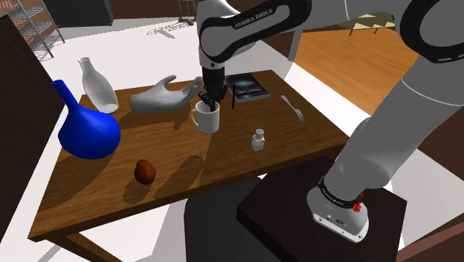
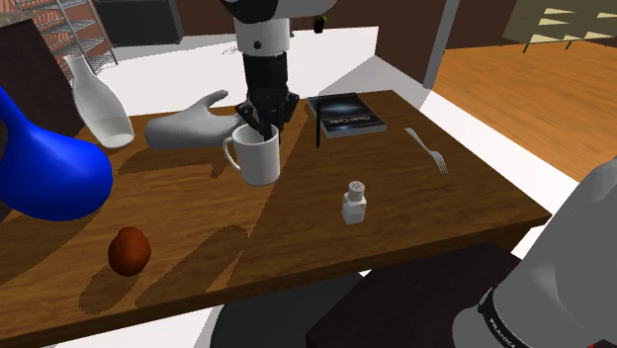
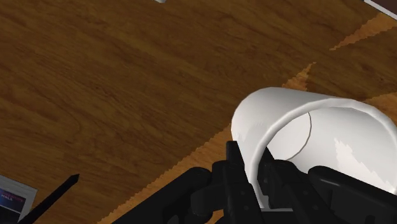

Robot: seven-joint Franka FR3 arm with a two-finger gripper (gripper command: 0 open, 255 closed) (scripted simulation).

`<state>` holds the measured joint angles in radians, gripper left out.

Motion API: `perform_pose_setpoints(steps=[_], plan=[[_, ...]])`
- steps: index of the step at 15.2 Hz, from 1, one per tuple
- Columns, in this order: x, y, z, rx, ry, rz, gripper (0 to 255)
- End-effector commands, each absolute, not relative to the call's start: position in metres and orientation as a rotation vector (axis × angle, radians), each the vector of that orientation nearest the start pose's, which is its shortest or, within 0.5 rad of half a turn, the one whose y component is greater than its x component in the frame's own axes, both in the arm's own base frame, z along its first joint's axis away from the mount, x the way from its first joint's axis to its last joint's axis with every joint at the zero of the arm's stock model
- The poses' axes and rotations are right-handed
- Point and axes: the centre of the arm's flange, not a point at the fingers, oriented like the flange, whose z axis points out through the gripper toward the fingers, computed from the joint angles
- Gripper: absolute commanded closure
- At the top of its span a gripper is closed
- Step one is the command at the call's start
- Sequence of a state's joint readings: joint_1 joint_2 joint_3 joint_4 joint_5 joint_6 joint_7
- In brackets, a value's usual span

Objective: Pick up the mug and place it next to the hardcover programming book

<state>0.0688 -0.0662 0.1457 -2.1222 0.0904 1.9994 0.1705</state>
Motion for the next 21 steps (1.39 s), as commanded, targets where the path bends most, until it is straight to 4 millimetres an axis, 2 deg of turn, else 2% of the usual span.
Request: perform_pose_setpoints(steps=[1, 16, 21], plan=[[0.507, 0.117, 0.446, -3.080, -0.005, 0.108, 255], [0.507, 0.117, 0.524, -3.080, -0.005, 0.108, 255], [0.508, 0.051, 0.525, -3.080, -0.005, 0.108, 255]])
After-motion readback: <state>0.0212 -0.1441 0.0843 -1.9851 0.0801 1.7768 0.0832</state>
